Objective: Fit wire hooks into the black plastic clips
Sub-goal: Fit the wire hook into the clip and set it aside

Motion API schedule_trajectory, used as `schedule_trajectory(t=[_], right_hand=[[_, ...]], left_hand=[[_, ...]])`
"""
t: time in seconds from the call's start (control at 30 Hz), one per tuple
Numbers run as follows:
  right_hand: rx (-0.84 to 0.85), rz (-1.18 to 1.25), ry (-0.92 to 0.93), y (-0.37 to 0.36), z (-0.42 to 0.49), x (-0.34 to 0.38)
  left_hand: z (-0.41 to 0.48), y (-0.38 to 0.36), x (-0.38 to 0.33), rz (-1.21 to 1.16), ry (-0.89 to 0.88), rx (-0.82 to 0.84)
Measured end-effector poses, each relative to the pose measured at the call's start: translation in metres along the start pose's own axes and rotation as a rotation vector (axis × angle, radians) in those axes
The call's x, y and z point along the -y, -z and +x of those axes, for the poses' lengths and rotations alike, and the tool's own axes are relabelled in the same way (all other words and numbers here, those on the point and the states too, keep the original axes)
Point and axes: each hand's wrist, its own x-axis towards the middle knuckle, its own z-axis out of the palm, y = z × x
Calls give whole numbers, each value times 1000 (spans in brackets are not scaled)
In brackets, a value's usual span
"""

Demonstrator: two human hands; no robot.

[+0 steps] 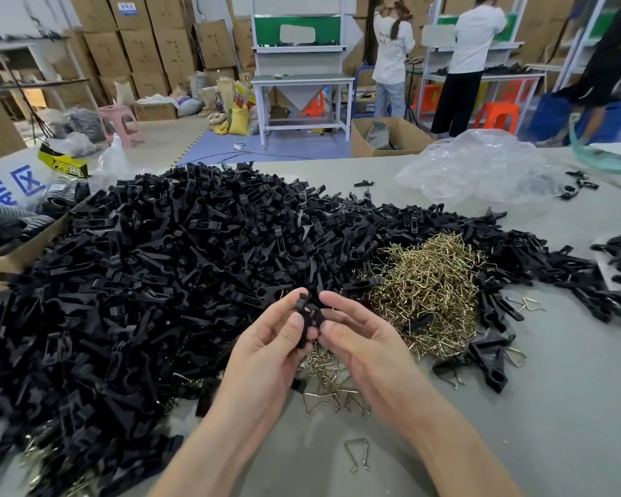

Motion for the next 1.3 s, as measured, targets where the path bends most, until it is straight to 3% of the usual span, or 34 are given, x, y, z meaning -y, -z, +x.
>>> schedule_trajectory(t=[0.17, 0.3, 0.57, 1.07, 1.13, 1.3], right_hand=[[25, -418, 80, -1, -3, -1], [8, -327, 77, 2, 2, -3], [-18, 76, -16, 2, 4, -6], [16, -280, 107, 3, -1, -9], [3, -353, 122, 3, -1, -8], [-30, -361, 127, 3, -3, -1]], left_hand=[[1, -1, -1, 6, -43, -65], [0, -2, -1, 39, -61, -77], [0, -1, -4, -19, -62, -117], [-1, -3, 2, 22, -21, -67], [-2, -1, 2, 72, -39, -66], [-7, 1, 4, 495, -205, -48]])
